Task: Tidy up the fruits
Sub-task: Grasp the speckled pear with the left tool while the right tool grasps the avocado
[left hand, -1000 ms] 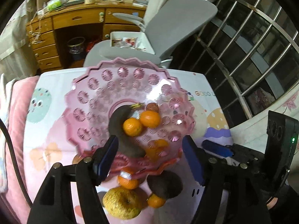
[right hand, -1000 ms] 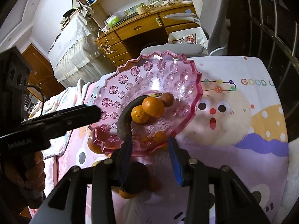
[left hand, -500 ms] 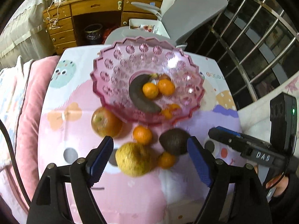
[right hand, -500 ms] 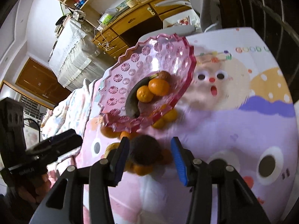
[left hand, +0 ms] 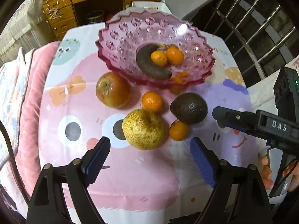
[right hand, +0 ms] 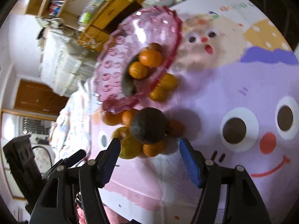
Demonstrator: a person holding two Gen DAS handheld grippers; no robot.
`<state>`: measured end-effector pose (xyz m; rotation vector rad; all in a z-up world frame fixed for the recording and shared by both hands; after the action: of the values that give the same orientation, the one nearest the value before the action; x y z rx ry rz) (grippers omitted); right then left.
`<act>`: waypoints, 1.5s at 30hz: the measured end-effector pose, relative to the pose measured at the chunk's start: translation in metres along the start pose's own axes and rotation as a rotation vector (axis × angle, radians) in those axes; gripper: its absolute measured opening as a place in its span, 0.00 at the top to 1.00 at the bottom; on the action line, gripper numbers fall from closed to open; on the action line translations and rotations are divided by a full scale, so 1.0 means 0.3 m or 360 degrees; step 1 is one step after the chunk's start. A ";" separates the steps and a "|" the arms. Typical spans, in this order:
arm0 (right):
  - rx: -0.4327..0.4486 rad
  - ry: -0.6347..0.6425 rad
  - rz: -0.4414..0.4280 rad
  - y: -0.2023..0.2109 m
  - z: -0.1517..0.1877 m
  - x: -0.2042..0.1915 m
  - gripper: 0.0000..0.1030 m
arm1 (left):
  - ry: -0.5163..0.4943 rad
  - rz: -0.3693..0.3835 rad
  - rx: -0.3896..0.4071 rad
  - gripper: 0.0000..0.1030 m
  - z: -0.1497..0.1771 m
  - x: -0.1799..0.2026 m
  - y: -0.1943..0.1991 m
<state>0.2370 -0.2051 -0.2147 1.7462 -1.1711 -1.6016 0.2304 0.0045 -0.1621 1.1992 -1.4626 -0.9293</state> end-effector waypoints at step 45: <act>-0.0032 -0.0252 0.0466 -0.222 -0.084 -0.080 0.34 | -0.0195 0.0197 -0.0350 0.30 -0.063 -0.077 -0.334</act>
<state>0.2801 -0.1558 -0.2517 1.3795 -1.4065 -1.5864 0.2711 0.0057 -0.2585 0.8952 -1.4706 -1.0632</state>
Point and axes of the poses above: each gripper's, at about its wrist camera, not at the fingertips, and y roughly against the way its jaws point, x to its right, z to its underside, the point moved 2 cm from there along -y, roughly the way its jaws point, and after that the axes turned 10 degrees about y, right-handed, at the moved point
